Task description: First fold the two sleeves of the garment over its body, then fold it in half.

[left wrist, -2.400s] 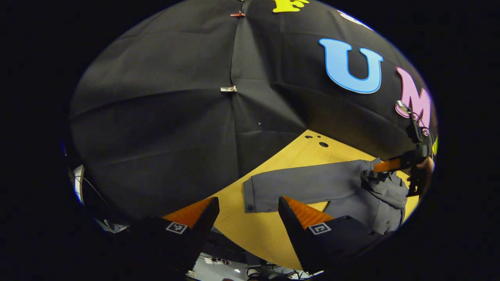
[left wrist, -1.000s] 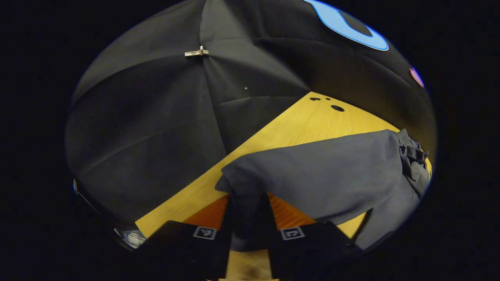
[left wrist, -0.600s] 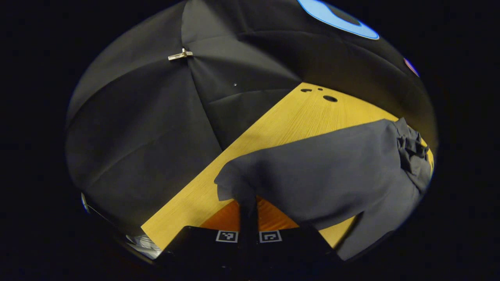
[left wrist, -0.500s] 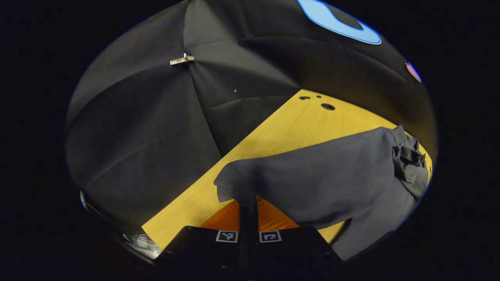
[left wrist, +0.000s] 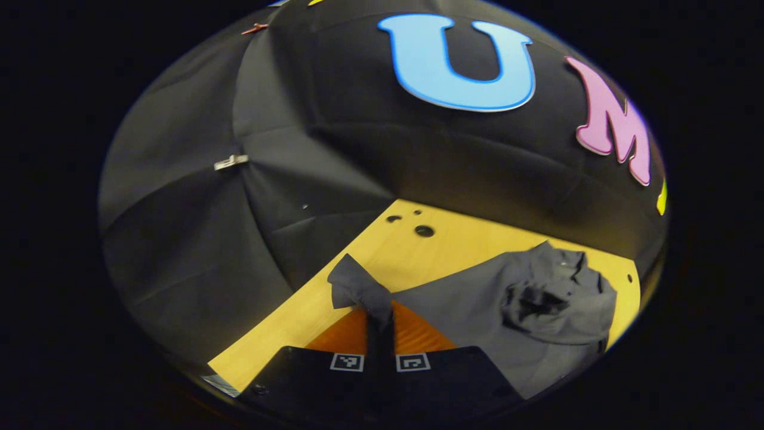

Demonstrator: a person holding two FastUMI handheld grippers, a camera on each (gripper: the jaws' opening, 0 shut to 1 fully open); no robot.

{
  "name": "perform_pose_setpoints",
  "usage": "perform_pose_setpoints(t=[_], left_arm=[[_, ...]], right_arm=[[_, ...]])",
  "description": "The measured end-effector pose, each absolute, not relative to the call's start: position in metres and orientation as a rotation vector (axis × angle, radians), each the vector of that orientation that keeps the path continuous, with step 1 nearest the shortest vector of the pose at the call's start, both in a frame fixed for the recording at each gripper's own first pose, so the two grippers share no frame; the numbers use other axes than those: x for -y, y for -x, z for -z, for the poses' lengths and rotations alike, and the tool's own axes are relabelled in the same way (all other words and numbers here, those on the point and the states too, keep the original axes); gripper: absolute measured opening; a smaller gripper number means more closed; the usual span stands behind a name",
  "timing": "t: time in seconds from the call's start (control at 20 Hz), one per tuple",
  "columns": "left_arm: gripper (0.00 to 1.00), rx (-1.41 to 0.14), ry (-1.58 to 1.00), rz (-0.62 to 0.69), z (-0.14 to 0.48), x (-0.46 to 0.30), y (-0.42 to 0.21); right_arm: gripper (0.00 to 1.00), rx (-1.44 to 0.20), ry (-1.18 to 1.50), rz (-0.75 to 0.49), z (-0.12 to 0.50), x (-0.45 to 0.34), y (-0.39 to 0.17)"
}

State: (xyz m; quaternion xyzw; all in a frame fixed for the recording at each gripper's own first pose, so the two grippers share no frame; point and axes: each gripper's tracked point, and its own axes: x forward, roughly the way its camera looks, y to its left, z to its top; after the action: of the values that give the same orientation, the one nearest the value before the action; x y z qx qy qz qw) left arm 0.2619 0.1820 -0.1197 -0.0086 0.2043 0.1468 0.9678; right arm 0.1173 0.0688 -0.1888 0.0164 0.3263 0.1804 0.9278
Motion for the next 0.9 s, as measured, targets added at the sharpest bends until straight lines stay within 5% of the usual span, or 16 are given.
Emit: perform_pose_setpoints(t=[0.6, 0.9], left_arm=[[0.05, -0.366, -0.088, 0.153, 0.083, 0.088, -0.333], [0.05, -0.438, -0.145, 0.392, 0.126, 0.213, -0.331]], right_arm=[[0.99, -0.683, -0.088, -0.292, 0.213, -0.004, -0.100], [0.99, -0.716, -0.161, -0.234, 0.229, 0.012, -0.094]])
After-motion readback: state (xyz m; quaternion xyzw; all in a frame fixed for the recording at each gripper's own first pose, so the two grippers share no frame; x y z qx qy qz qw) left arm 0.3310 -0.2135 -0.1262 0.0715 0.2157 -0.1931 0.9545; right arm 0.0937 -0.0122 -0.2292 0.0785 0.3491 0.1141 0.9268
